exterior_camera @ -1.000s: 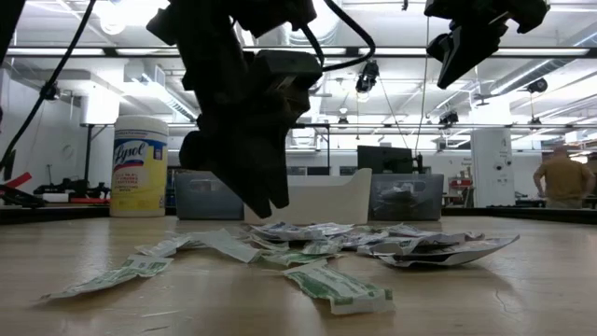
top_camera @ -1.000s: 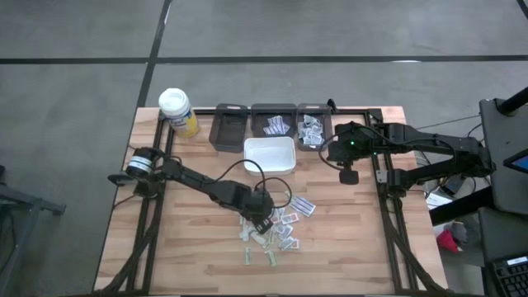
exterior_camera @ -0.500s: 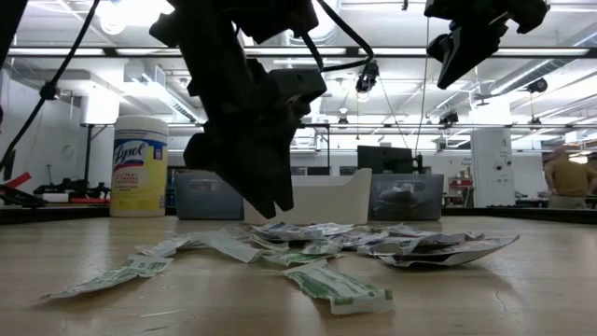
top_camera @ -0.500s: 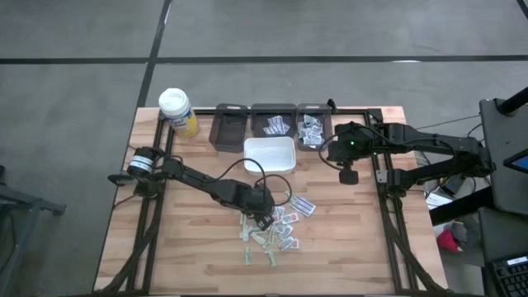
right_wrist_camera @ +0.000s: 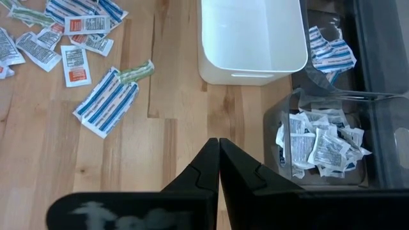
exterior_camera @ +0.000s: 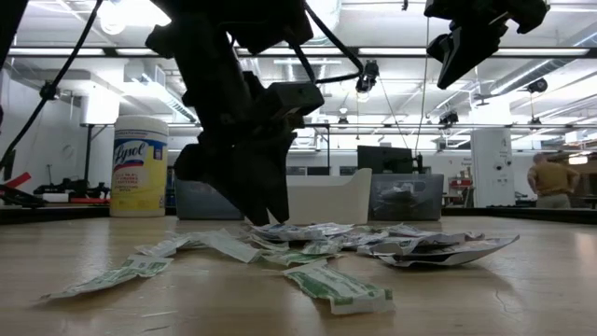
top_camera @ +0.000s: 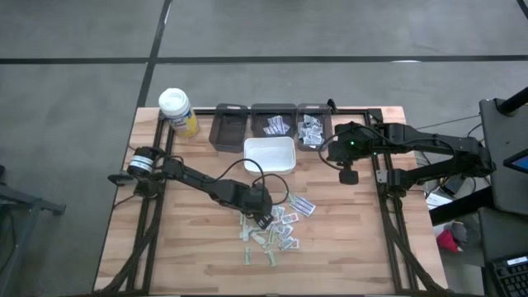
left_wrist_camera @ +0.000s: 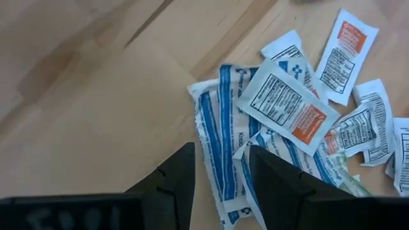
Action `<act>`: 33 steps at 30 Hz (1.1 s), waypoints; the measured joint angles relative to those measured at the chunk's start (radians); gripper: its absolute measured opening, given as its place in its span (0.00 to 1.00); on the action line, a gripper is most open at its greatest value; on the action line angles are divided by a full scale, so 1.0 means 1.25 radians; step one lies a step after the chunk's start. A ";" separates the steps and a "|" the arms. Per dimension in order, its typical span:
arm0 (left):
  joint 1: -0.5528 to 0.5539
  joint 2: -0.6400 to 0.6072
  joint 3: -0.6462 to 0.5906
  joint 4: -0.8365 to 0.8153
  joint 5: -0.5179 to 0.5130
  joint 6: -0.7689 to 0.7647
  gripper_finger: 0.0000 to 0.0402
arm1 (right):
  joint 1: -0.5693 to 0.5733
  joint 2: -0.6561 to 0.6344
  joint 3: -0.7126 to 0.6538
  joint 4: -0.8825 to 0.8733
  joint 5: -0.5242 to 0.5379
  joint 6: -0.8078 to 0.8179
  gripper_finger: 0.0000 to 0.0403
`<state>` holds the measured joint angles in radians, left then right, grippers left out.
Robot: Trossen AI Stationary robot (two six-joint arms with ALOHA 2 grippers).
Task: Pick & Place First Aid Supplies
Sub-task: Put the blue bandage pack into the middle black bin
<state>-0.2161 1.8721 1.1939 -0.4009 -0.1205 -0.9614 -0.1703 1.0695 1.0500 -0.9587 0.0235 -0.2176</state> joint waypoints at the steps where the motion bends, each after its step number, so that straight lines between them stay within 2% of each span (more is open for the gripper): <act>1: 0.000 0.000 -0.005 0.010 0.005 -0.006 0.35 | 0.000 0.000 0.000 0.000 0.000 0.000 0.02; 6: -0.001 0.000 -0.029 0.078 0.023 -0.021 0.35 | 0.000 0.000 0.000 0.000 0.000 0.000 0.02; 18: -0.001 0.000 -0.031 0.077 0.025 -0.004 0.34 | 0.000 0.000 0.000 0.000 0.000 0.000 0.02; 33: -0.003 0.000 -0.031 0.073 0.015 0.006 0.12 | 0.000 0.000 0.000 0.000 0.000 0.000 0.02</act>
<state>-0.2203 1.8721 1.1557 -0.3092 -0.1020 -0.9543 -0.1706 1.0693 1.0500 -0.9585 0.0232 -0.2173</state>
